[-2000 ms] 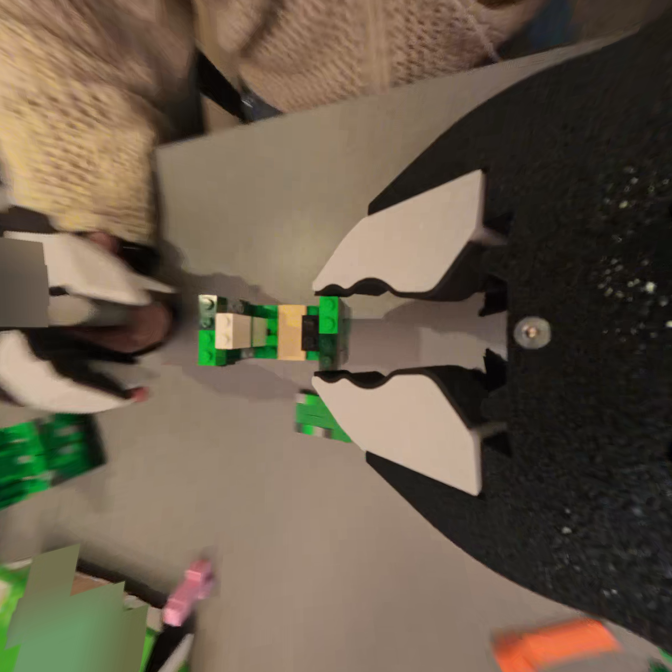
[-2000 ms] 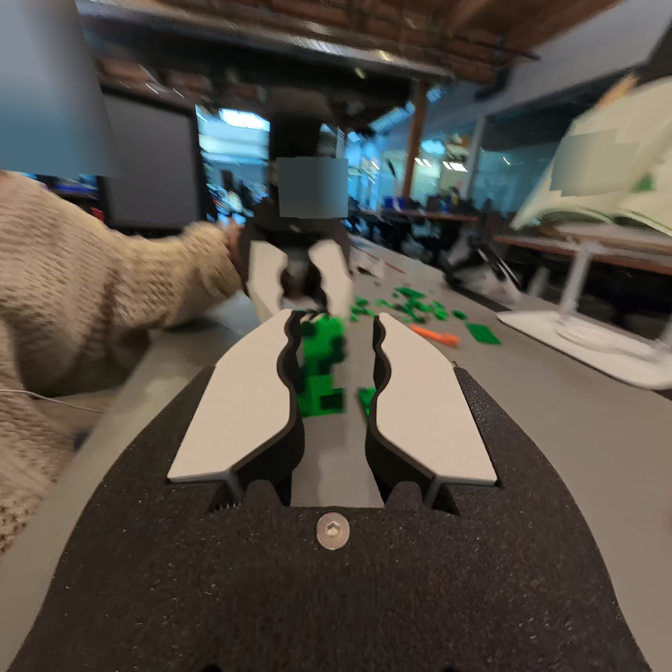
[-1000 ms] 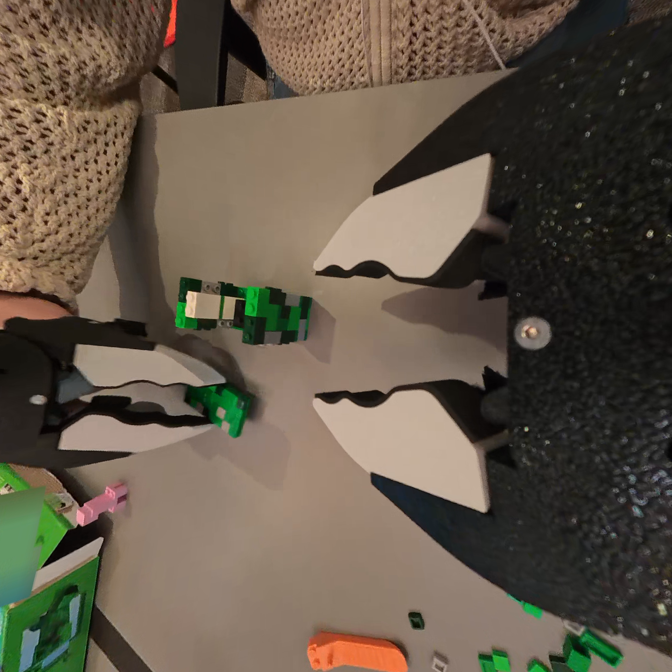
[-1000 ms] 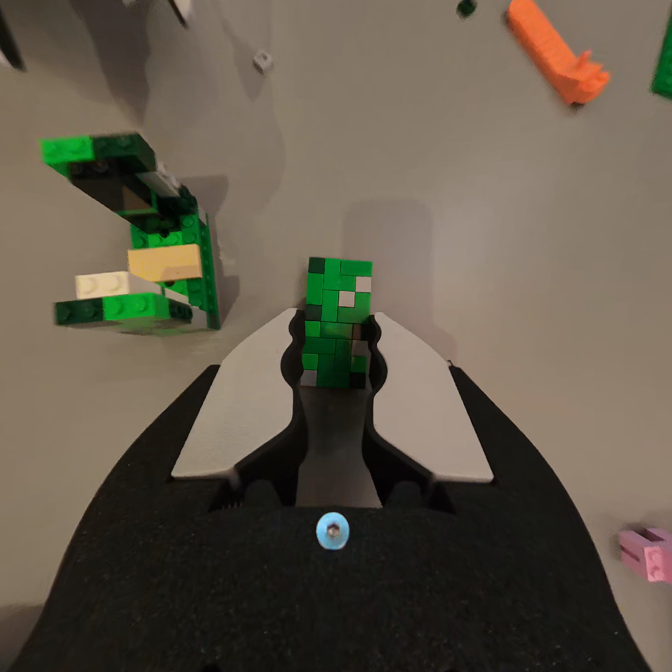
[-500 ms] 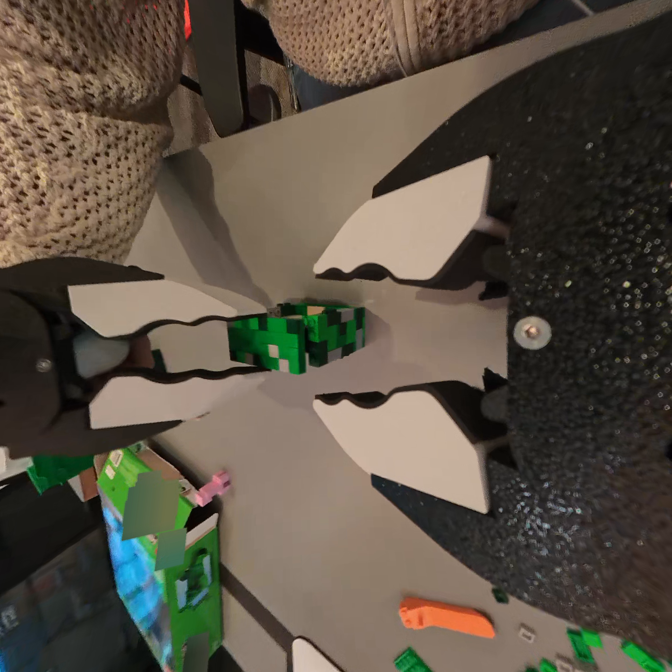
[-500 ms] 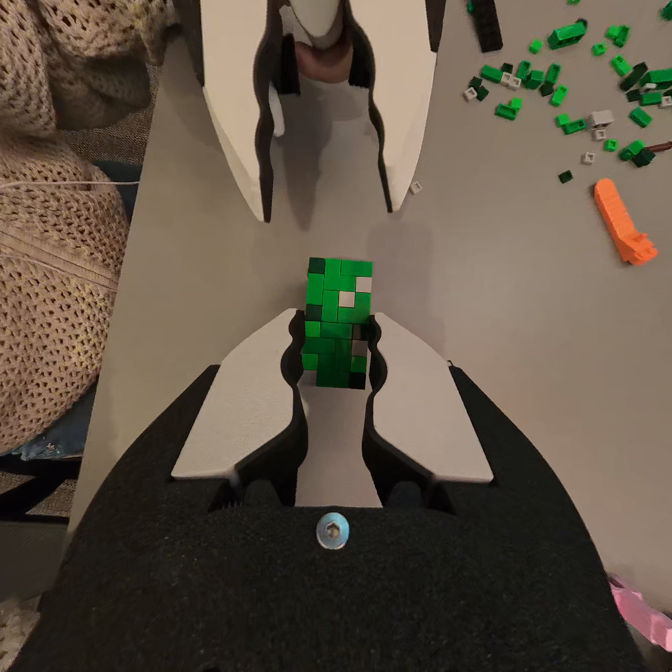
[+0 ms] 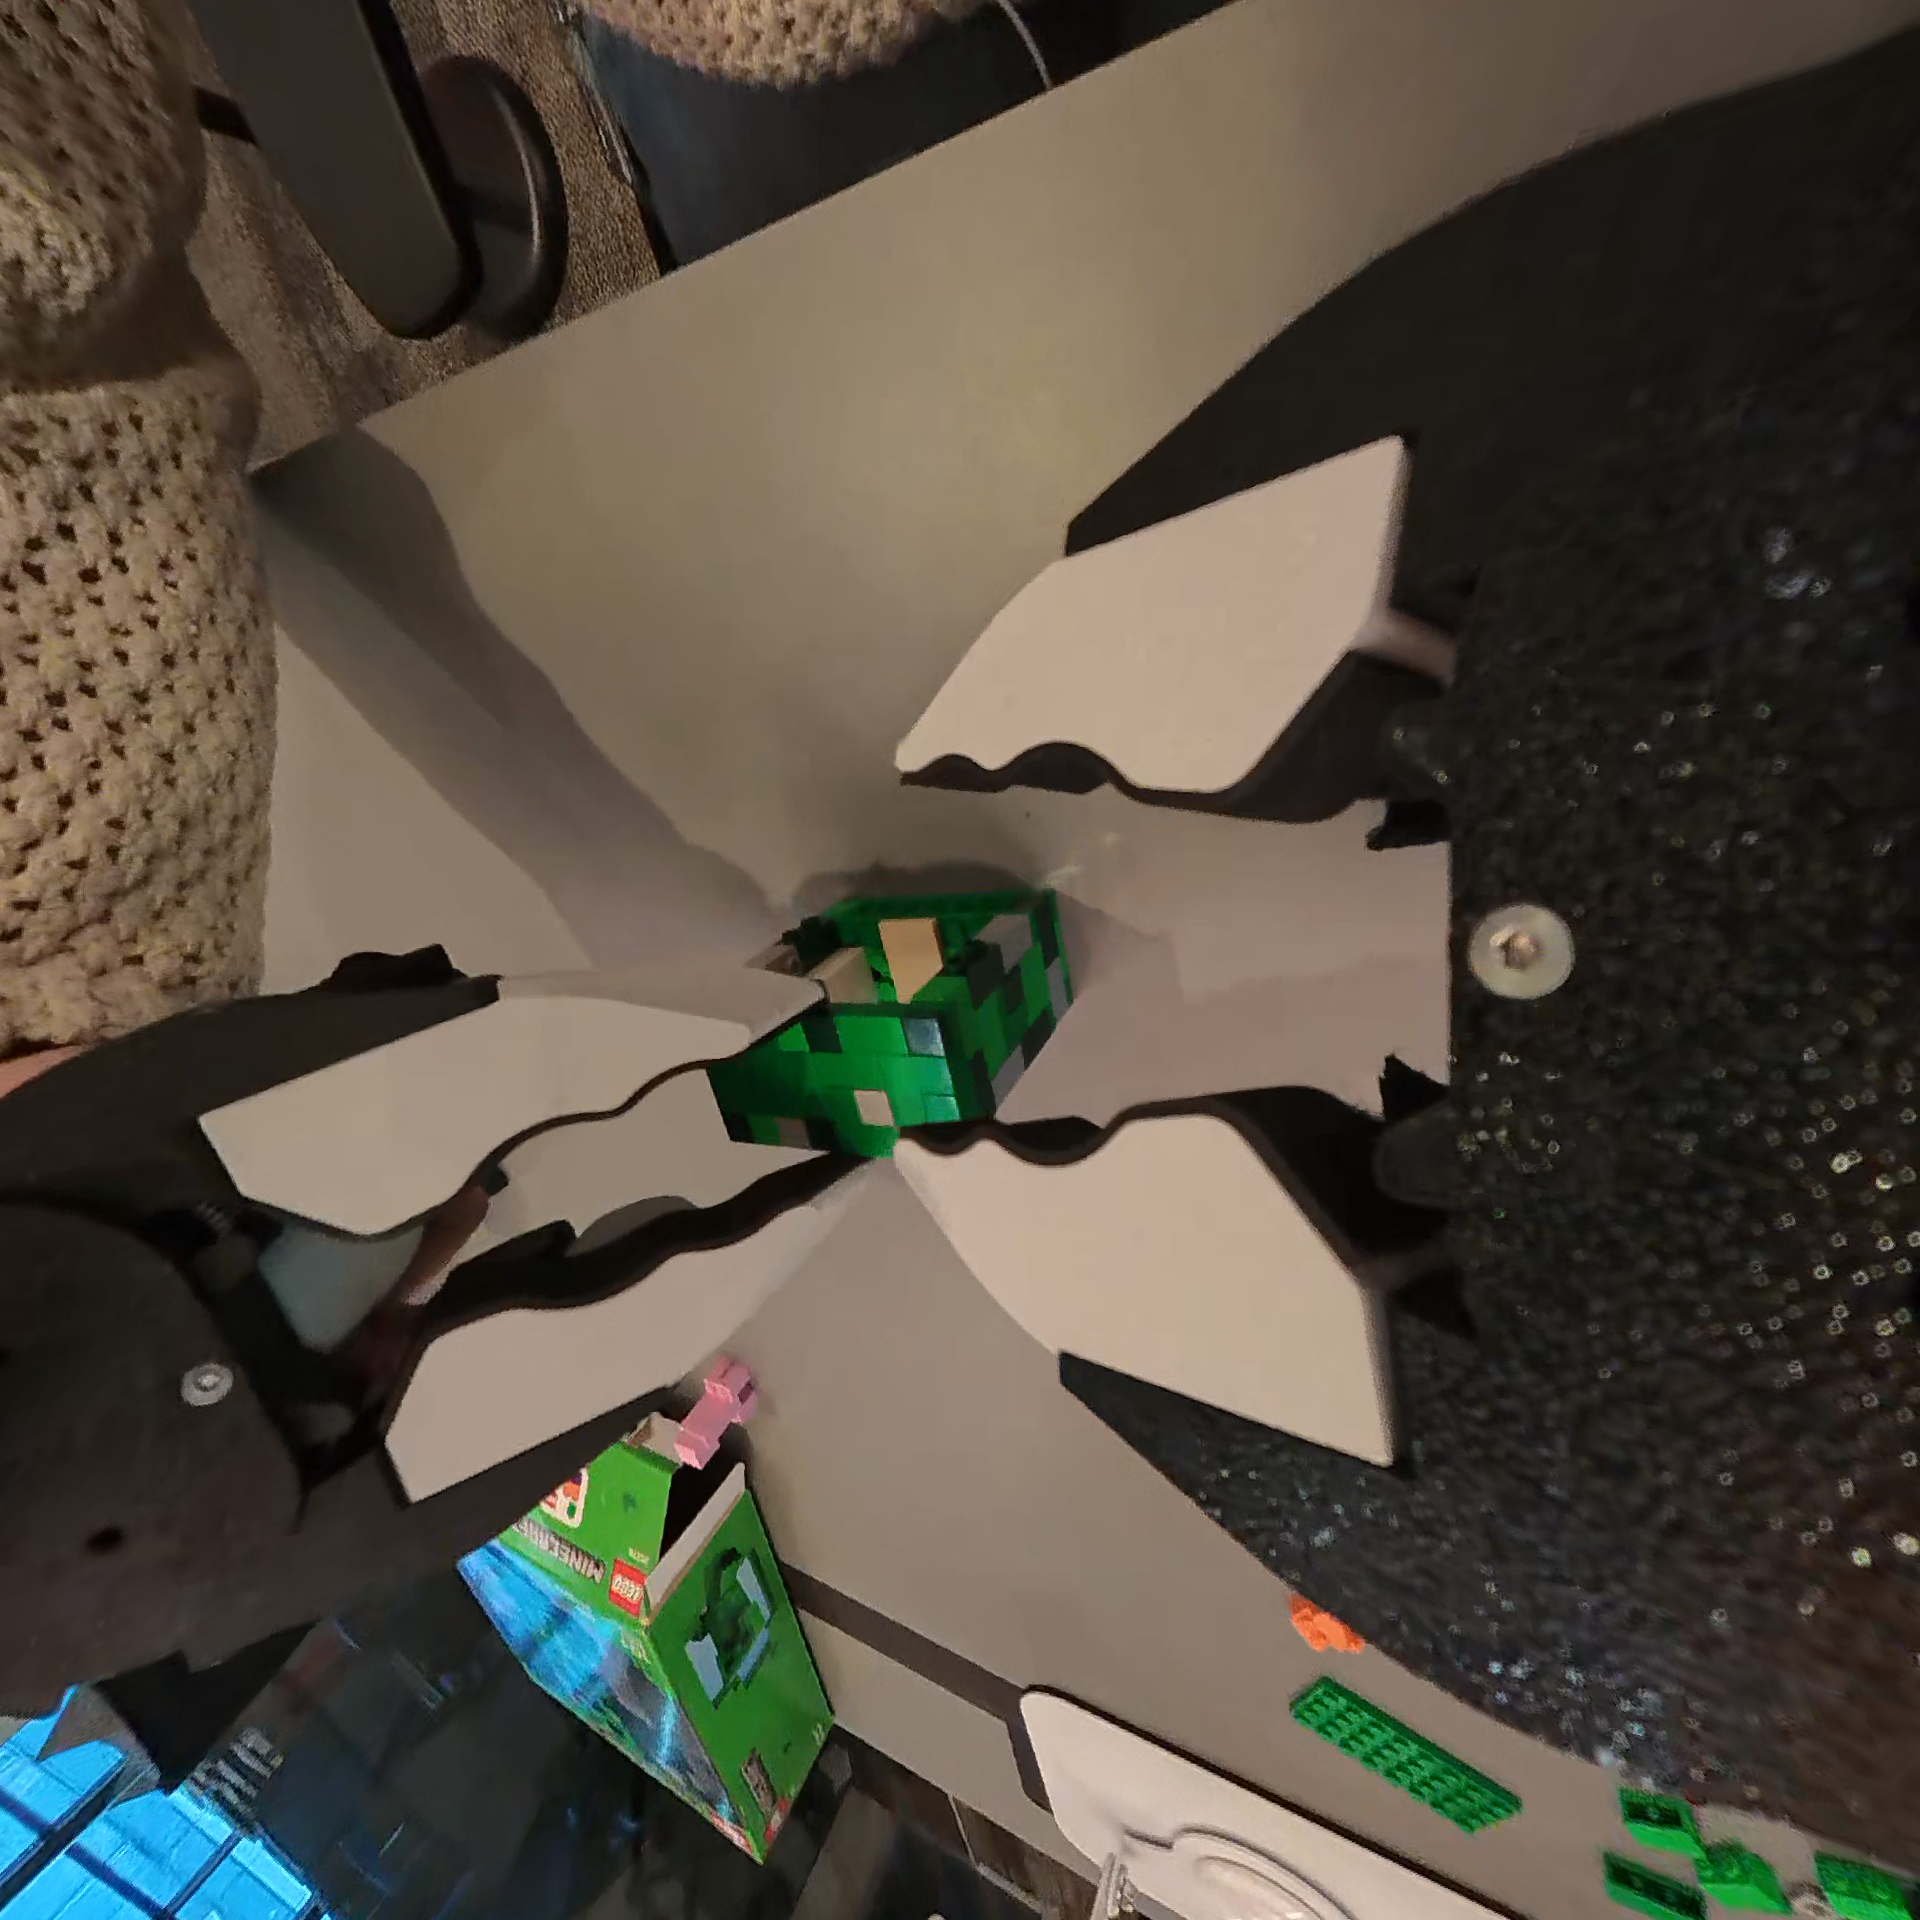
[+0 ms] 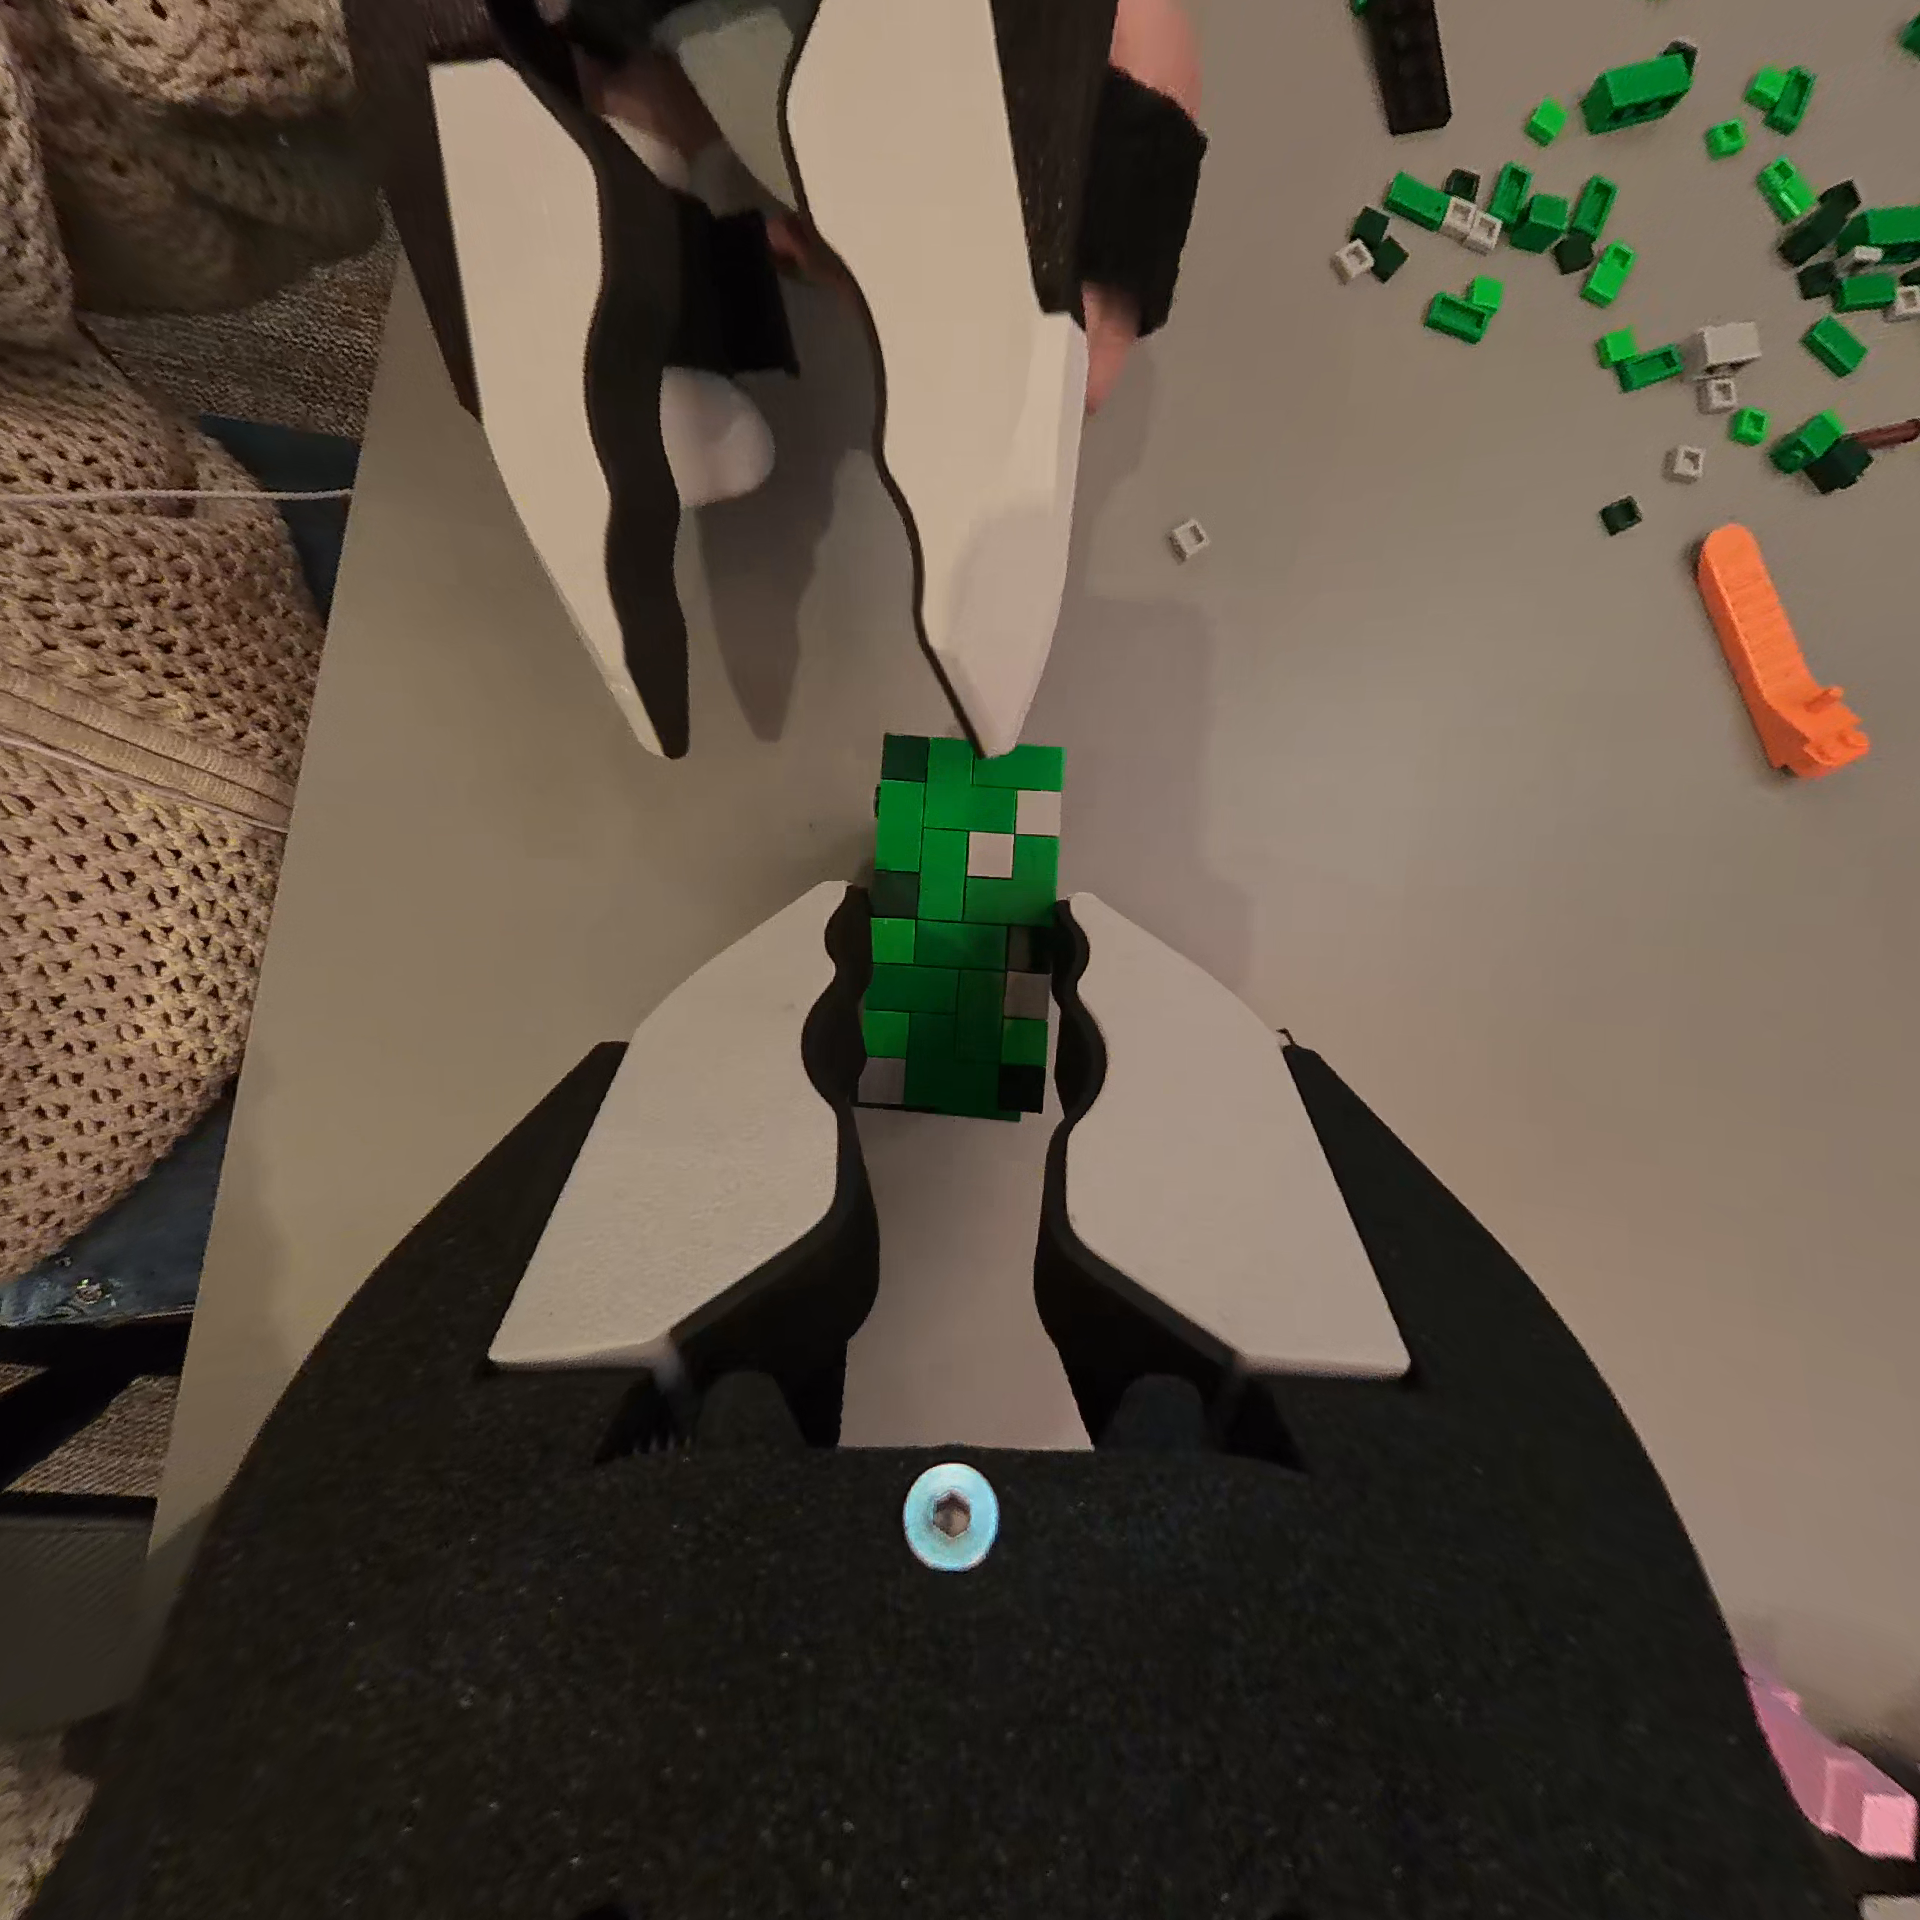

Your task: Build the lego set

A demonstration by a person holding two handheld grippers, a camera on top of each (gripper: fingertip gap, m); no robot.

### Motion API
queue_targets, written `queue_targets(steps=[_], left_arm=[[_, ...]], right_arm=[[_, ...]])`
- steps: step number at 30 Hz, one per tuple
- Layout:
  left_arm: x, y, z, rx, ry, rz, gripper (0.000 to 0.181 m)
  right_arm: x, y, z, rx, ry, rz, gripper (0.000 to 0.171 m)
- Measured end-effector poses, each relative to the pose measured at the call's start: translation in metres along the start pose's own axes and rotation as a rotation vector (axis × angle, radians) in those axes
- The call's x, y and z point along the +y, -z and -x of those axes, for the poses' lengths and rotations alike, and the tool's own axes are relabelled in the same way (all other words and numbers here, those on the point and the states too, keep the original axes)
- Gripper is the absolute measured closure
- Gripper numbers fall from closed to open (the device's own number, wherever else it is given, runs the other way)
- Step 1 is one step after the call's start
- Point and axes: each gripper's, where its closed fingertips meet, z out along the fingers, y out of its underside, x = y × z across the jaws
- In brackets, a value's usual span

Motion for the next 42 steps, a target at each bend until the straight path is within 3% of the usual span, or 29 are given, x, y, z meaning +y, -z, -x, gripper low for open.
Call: queue_targets(steps=[11,15,19,21,42], left_arm=[[-0.007,0.014,0.016,-0.006,0.133,-0.122,0.130],[-0.007,0.012,0.017,-0.008,0.137,-0.128,0.129],[-0.003,0.010,0.016,-0.009,0.132,-0.118,0.128],[-0.001,0.010,0.016,-0.010,0.133,-0.115,0.127],[0.007,-0.009,0.000,-0.027,-0.074,-0.017,0.126]], right_arm=[[0.000,0.031,-0.004,0.041,-0.073,-0.210,0.145],[0.002,0.025,-0.001,0.015,-0.041,-0.220,0.129],[0.010,0.009,-0.006,0.023,0.033,-0.100,0.123],[0.014,0.003,-0.006,-0.010,0.026,-0.050,0.133],[0.006,-0.002,0.000,0.038,-0.047,-0.046,0.137]])
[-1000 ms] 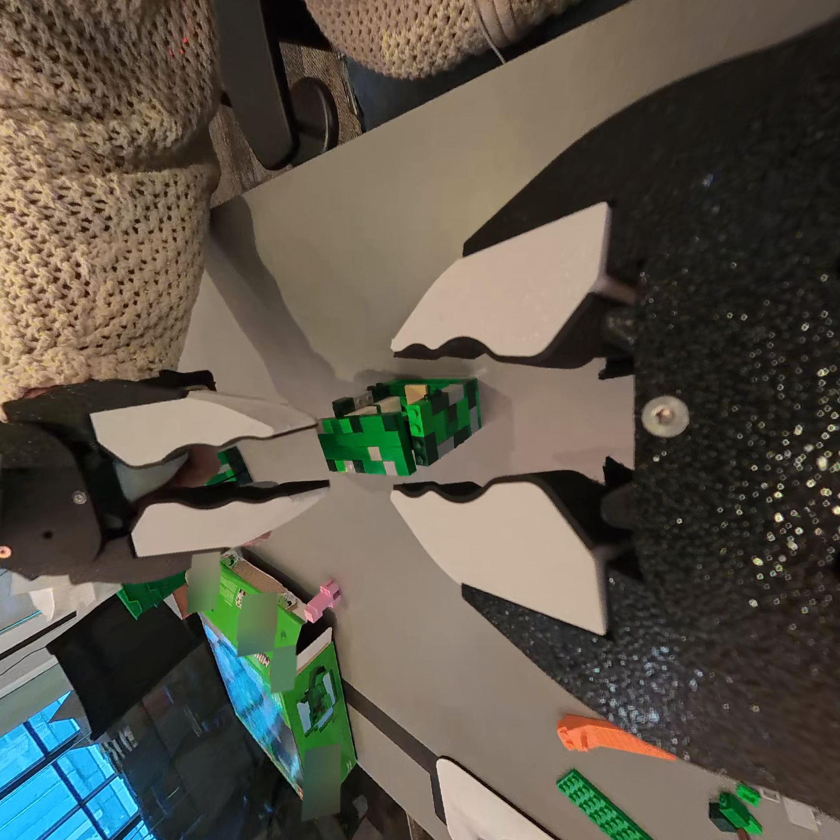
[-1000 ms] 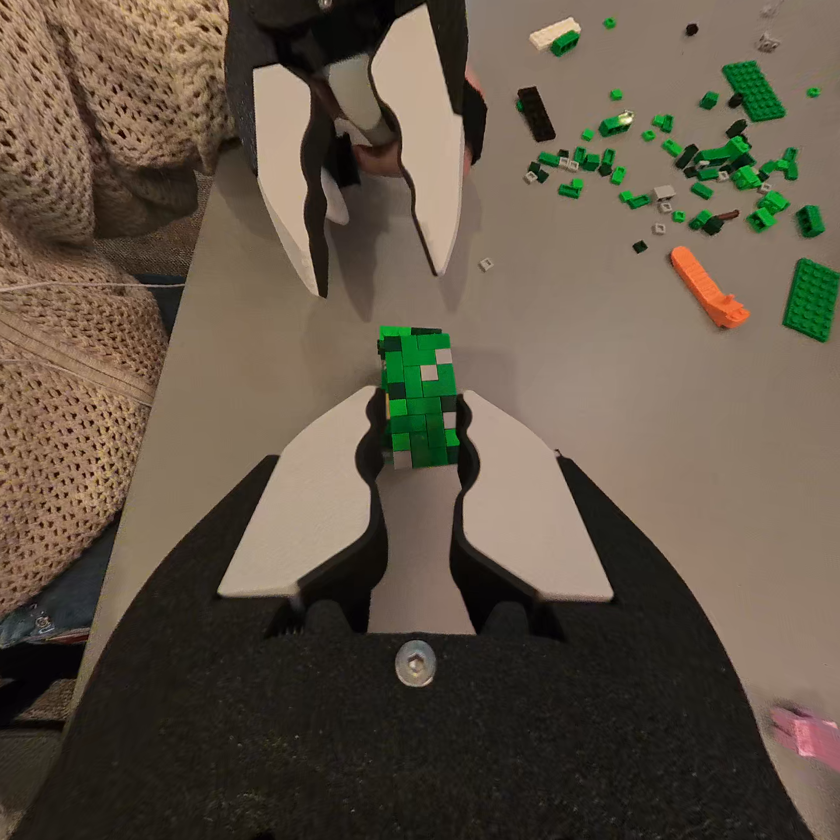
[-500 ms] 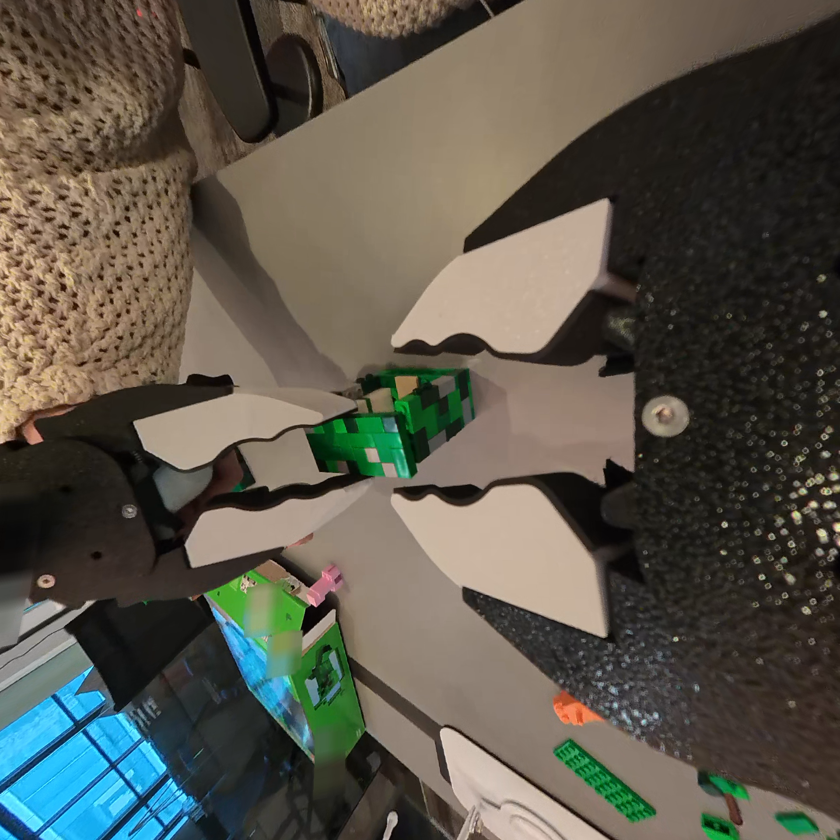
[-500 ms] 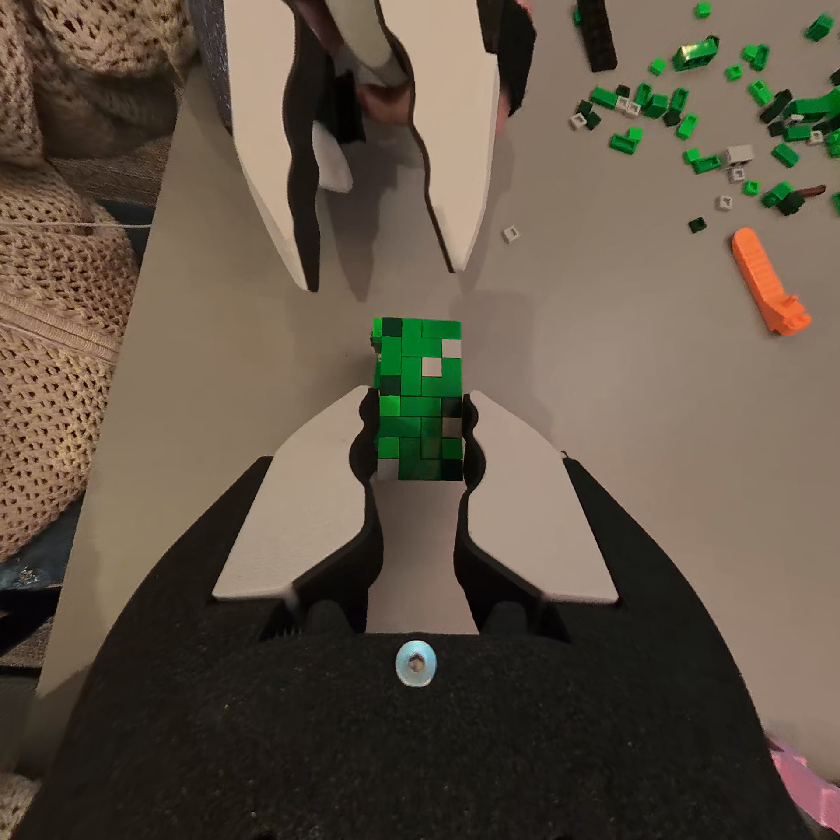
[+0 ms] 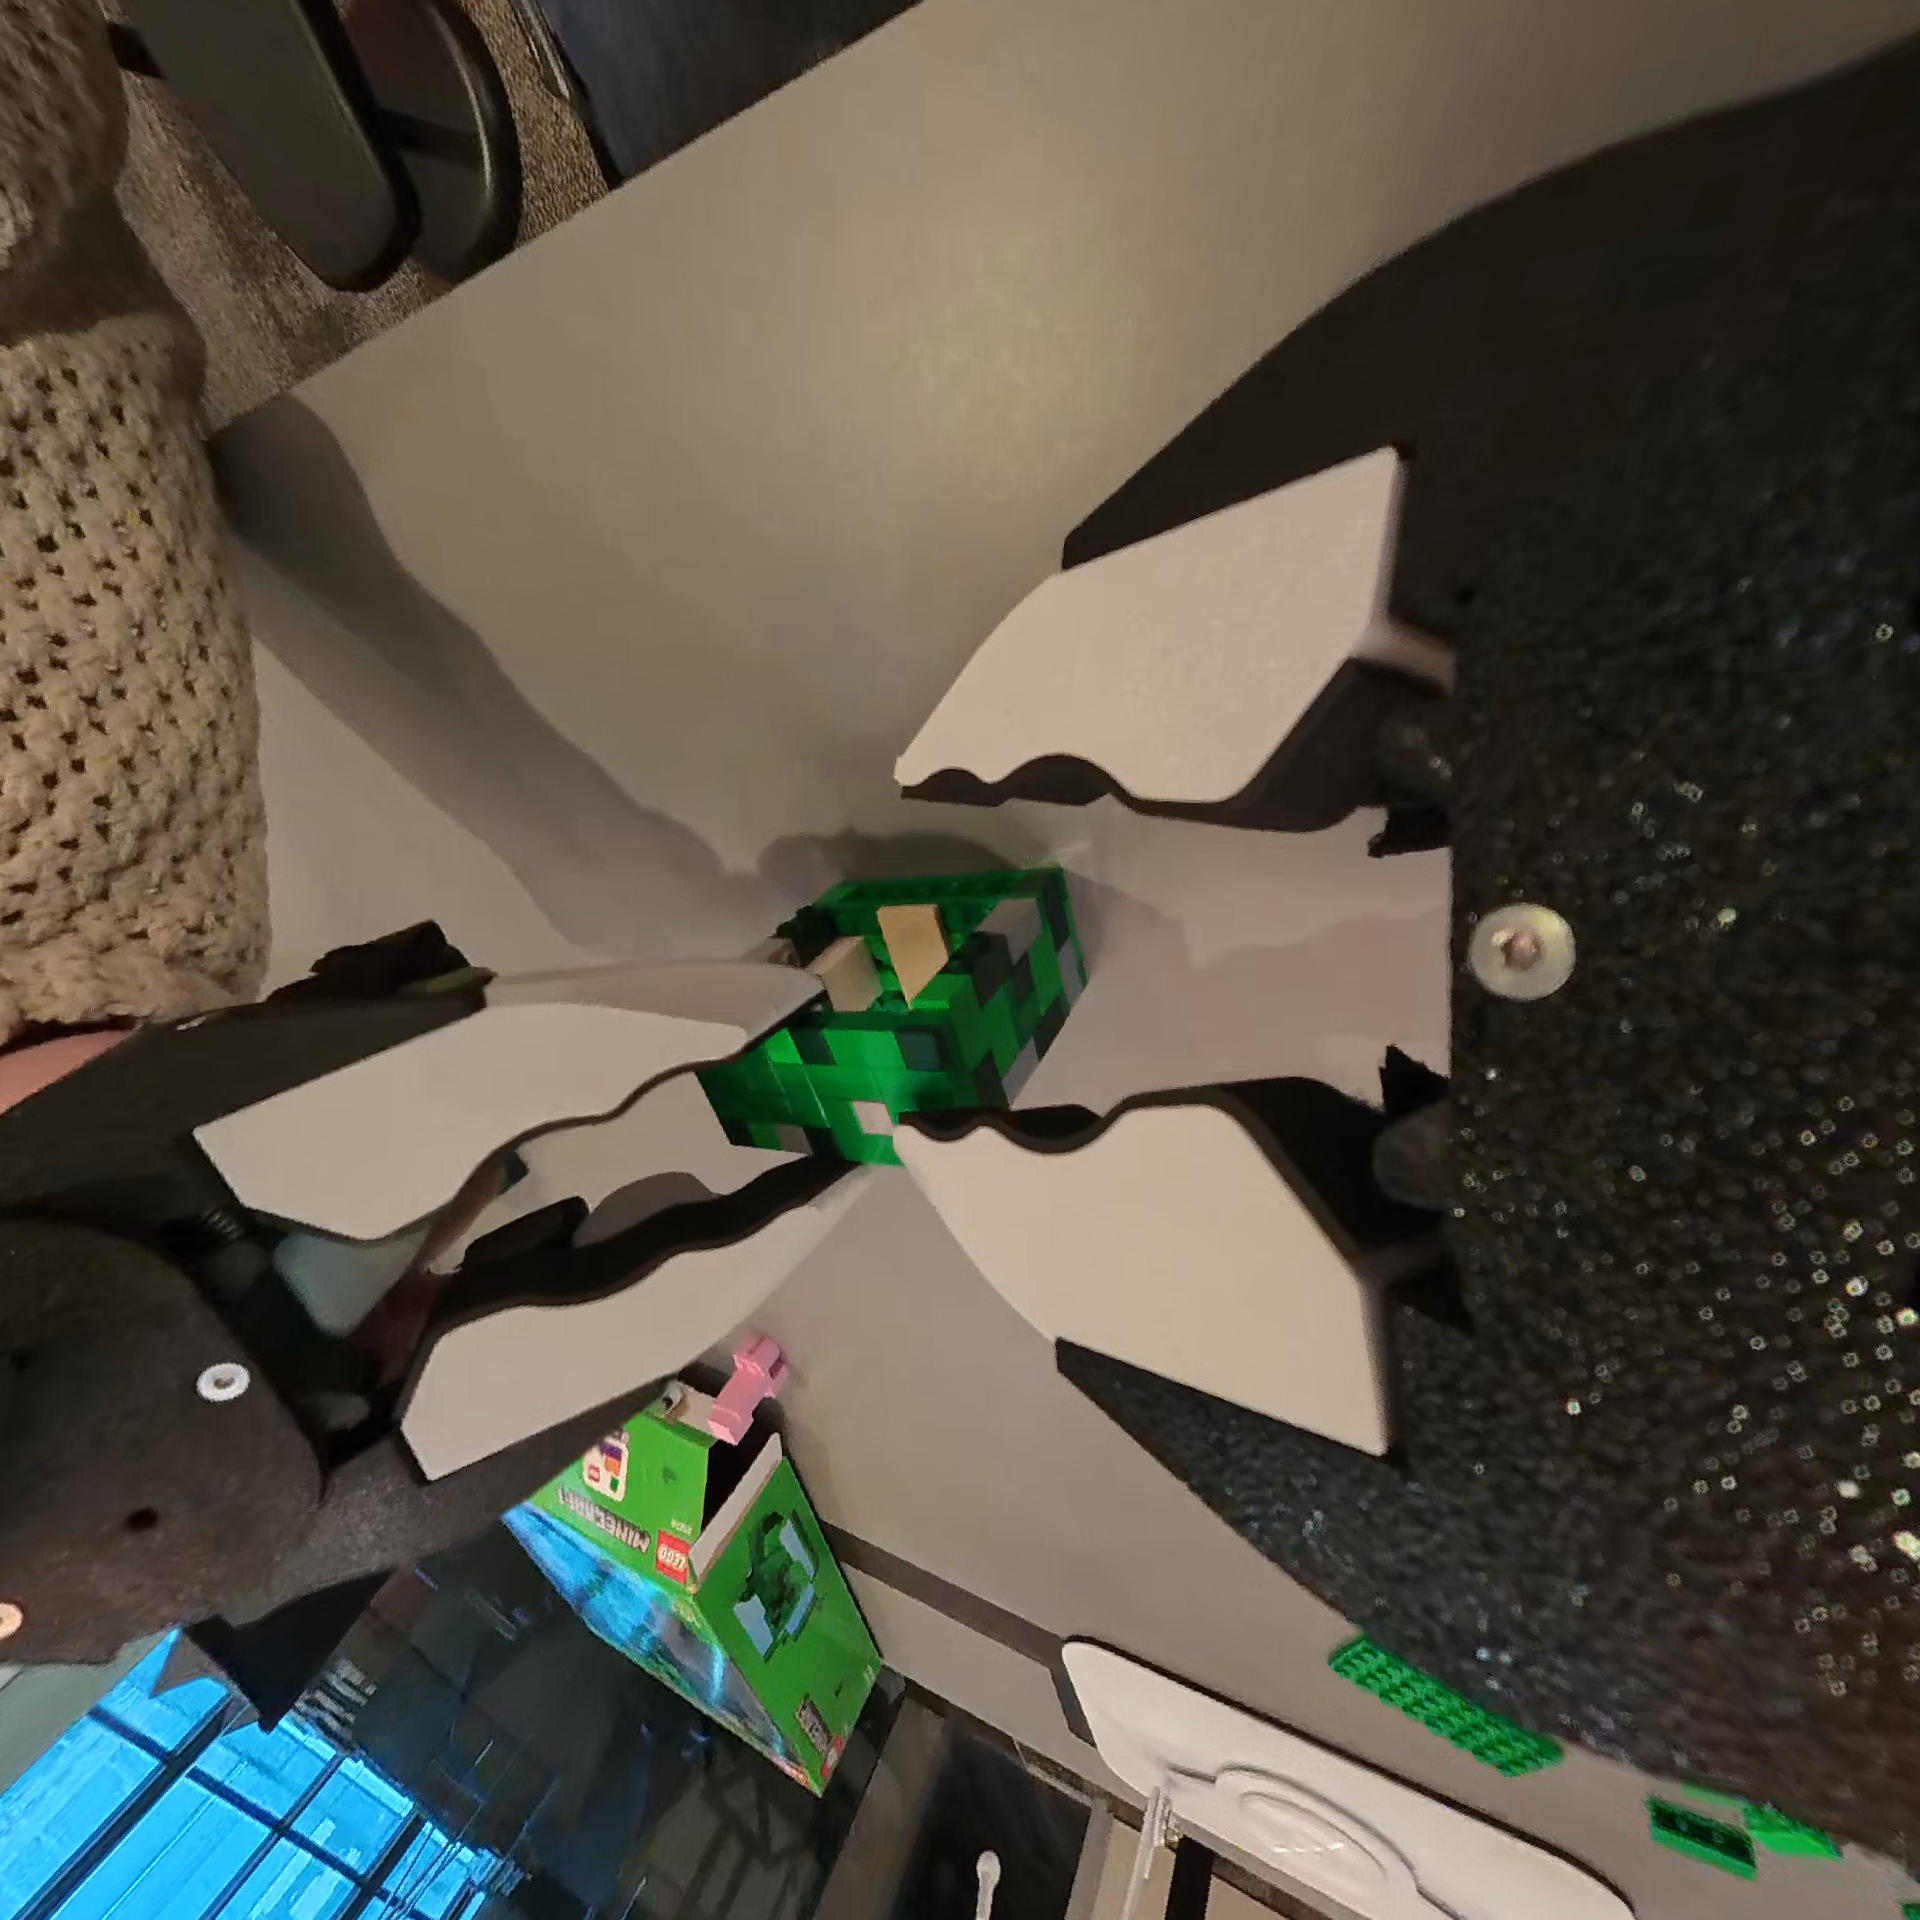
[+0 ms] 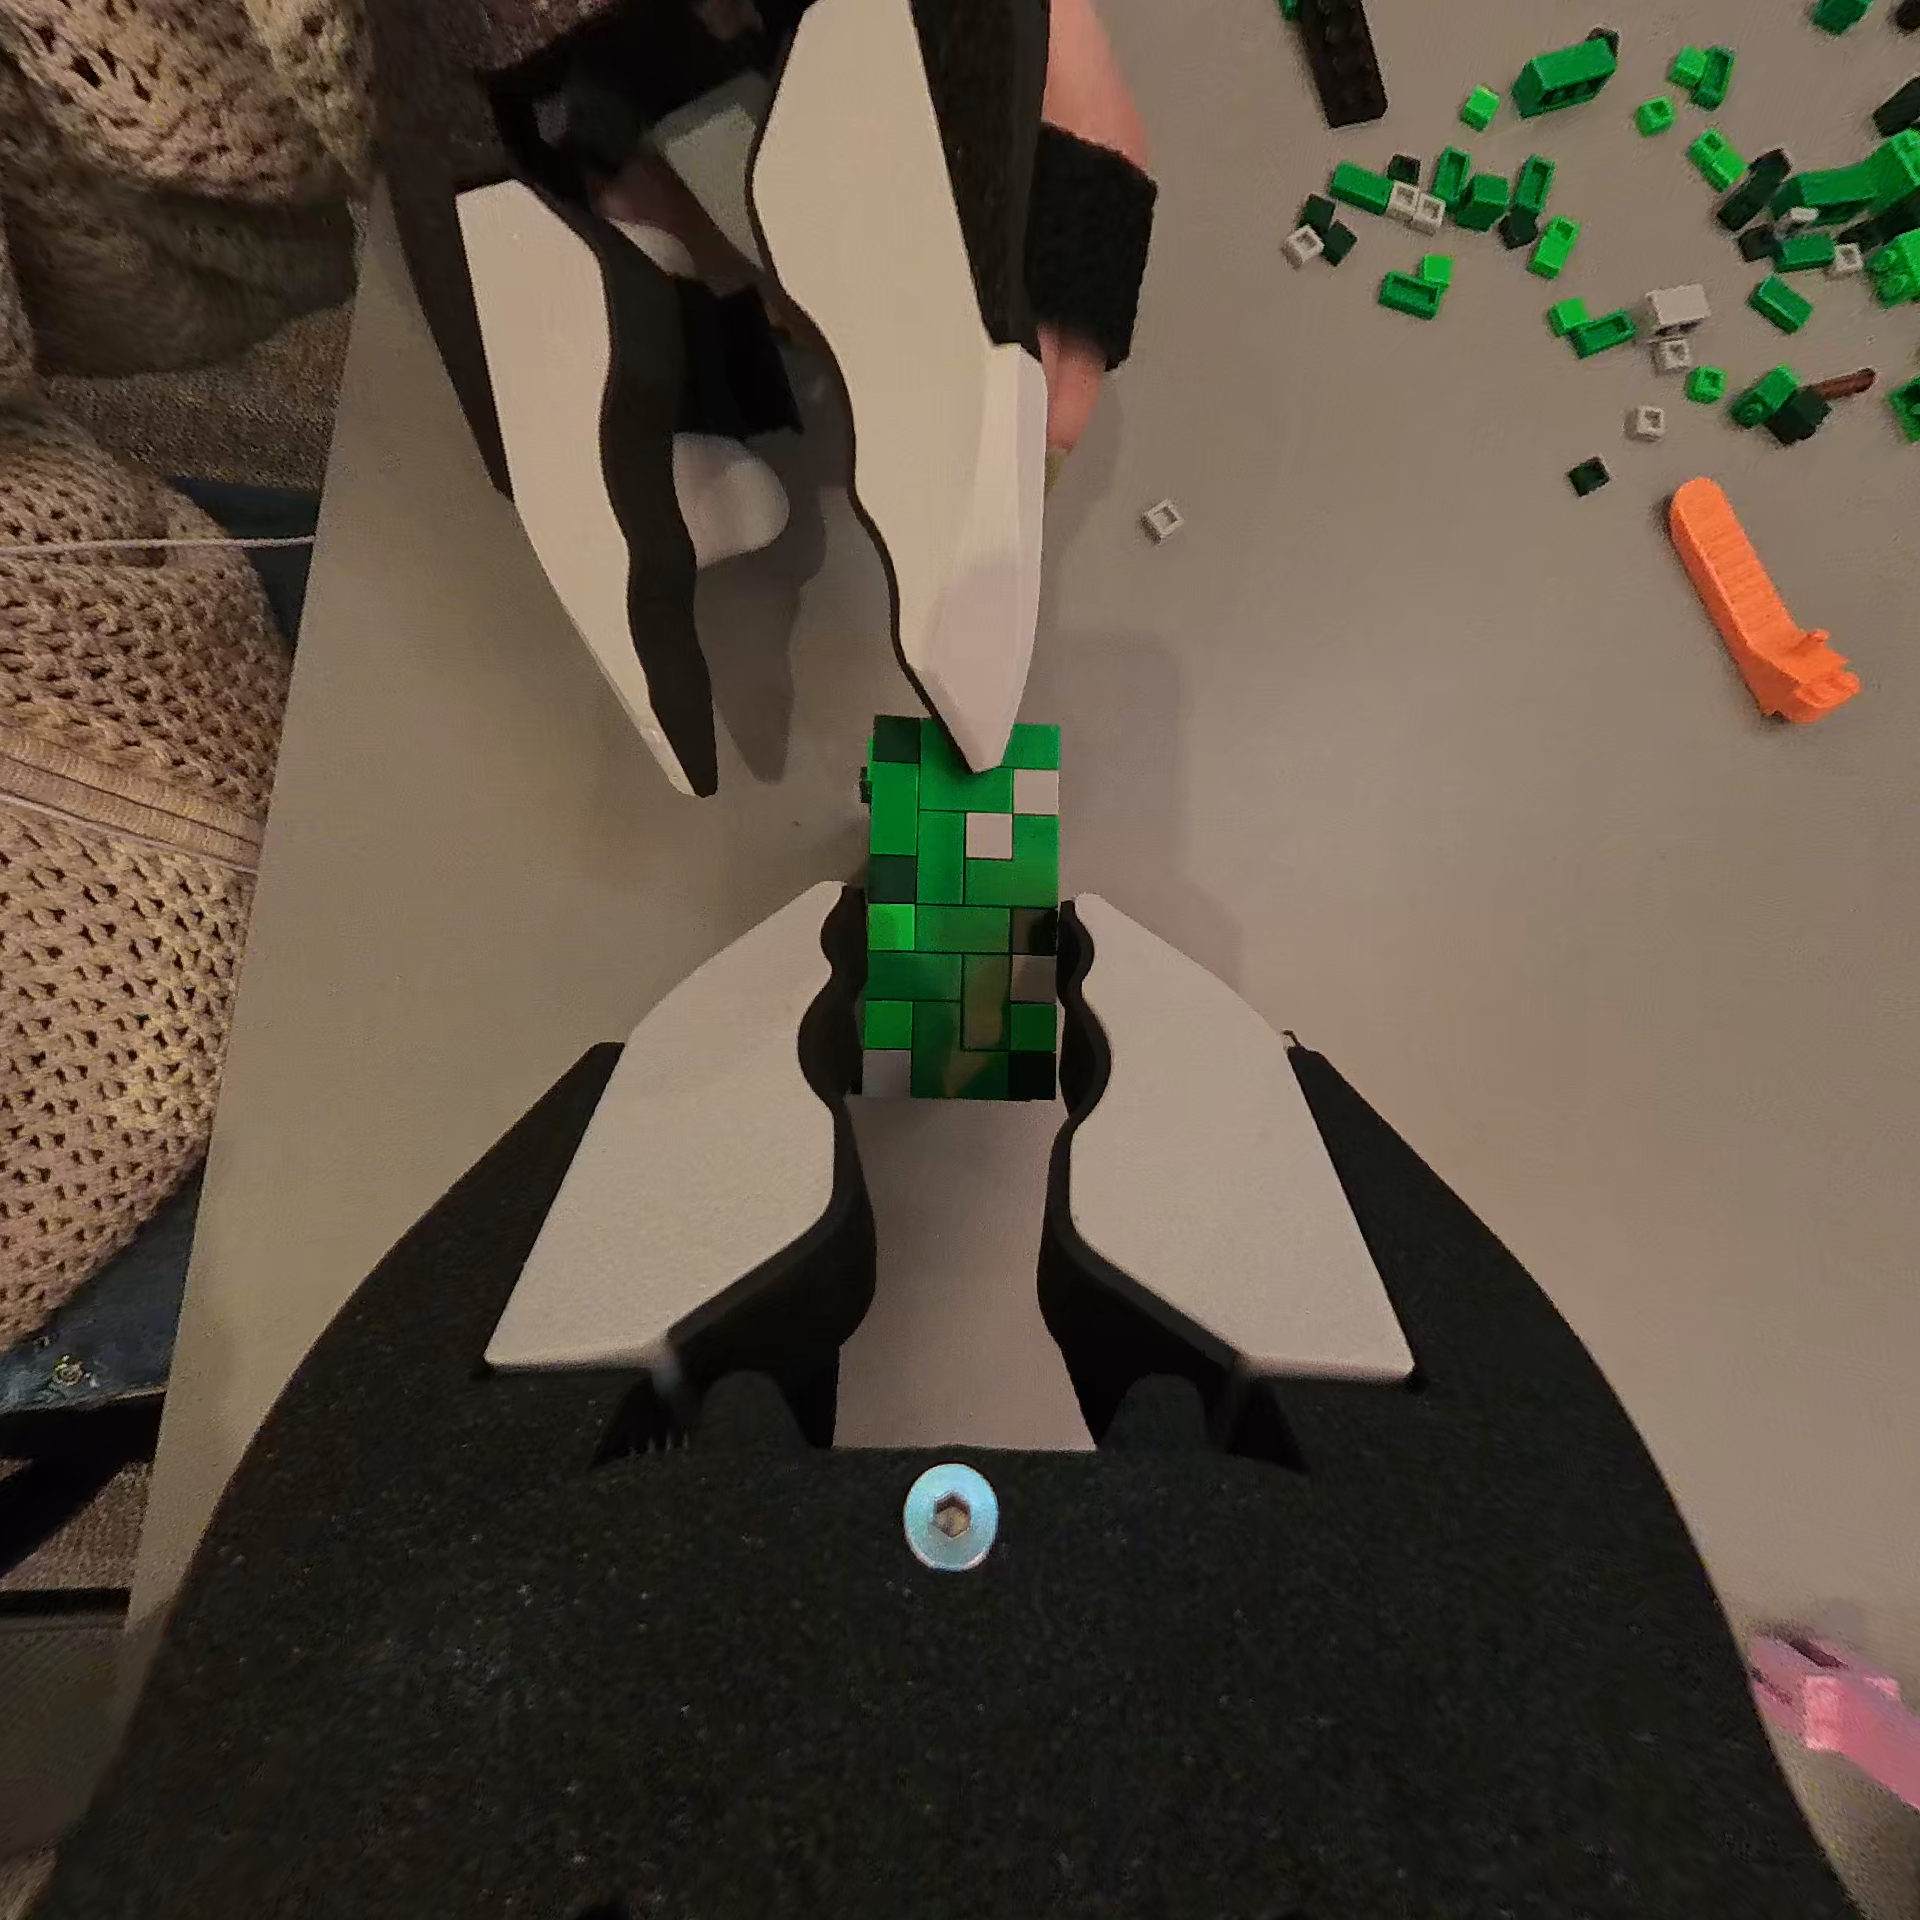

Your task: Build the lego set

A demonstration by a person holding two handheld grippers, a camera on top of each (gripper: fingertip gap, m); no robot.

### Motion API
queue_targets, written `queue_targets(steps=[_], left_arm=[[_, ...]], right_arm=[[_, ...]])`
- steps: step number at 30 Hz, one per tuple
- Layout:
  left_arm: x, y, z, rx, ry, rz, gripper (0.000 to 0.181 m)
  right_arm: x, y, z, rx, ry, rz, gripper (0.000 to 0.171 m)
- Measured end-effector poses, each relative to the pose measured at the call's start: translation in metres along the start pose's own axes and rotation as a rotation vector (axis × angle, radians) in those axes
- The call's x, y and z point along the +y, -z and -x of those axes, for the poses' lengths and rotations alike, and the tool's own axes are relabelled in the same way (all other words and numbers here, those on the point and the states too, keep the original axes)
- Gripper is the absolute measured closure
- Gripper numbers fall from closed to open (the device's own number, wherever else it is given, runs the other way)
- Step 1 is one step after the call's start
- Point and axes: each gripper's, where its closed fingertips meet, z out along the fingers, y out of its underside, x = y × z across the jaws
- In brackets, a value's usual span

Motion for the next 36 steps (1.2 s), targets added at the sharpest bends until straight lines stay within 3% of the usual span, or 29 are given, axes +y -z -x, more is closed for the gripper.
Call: queue_targets(steps=[10,18,25,32,36], left_arm=[[0.000,0.000,0.000,-0.004,-0.001,-0.005,0.127],[-0.002,0.004,0.002,-0.025,-0.011,-0.029,0.126],[-0.015,0.015,0.019,-0.009,0.236,-0.169,0.126],[0.004,0.012,0.021,-0.071,0.193,-0.068,0.118],[-0.002,0.005,0.020,0.011,0.316,-0.093,0.113]], right_arm=[[0.001,-0.003,0.001,0.031,-0.003,-0.047,0.132],[-0.010,0.030,-0.002,0.109,0.030,-0.267,0.124],[0.006,0.046,0.001,0.067,-0.109,-0.520,0.123],[0.010,0.036,0.011,0.174,0.039,-0.551,0.111],[0.000,0.042,0.022,0.129,0.075,-0.625,0.111]])
